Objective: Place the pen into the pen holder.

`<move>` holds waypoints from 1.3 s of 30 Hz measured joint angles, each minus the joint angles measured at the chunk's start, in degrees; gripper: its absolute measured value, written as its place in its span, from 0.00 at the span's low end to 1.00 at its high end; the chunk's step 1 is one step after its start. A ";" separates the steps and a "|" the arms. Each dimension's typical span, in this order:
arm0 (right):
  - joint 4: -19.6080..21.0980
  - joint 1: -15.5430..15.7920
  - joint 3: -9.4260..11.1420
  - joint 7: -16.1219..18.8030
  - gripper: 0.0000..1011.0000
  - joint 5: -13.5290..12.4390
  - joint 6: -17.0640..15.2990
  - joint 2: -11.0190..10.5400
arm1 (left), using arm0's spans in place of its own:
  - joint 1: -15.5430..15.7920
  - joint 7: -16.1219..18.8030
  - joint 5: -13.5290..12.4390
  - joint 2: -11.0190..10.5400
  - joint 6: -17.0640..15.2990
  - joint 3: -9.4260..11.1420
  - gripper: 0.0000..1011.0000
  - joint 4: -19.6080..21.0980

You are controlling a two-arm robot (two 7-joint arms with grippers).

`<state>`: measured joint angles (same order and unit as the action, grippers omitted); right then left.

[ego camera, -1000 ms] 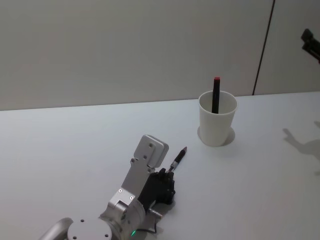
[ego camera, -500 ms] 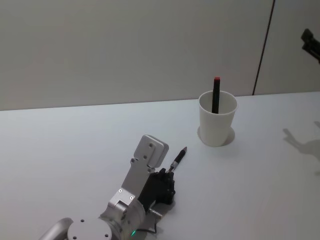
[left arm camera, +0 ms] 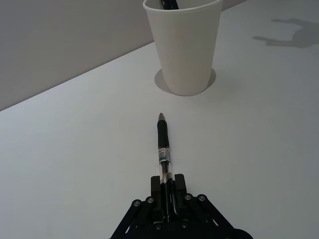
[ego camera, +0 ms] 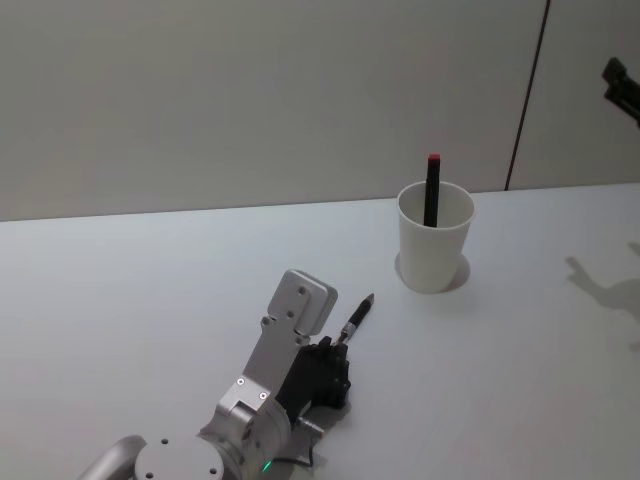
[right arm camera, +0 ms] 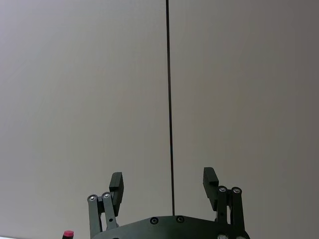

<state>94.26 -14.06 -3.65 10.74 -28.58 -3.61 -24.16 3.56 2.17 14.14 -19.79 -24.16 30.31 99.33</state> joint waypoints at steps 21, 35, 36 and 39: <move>0.00 0.00 0.00 0.00 0.99 0.00 0.00 -0.01 | 0.00 -0.02 0.00 0.00 0.00 0.00 0.15 0.00; 0.00 0.00 0.00 0.00 0.99 0.00 0.00 0.00 | 0.00 -0.02 0.00 0.00 0.00 0.00 0.16 0.00; 0.00 0.00 0.00 0.00 0.99 0.00 0.00 0.00 | 0.00 -0.02 0.00 0.00 0.00 0.00 0.15 0.00; 0.00 0.00 0.00 0.00 0.99 0.00 0.00 0.00 | 0.00 -0.02 -0.01 0.00 0.00 0.00 0.16 0.00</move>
<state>94.26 -14.06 -3.65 10.73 -28.58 -3.61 -24.16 3.56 2.15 14.14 -19.79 -24.17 30.31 99.33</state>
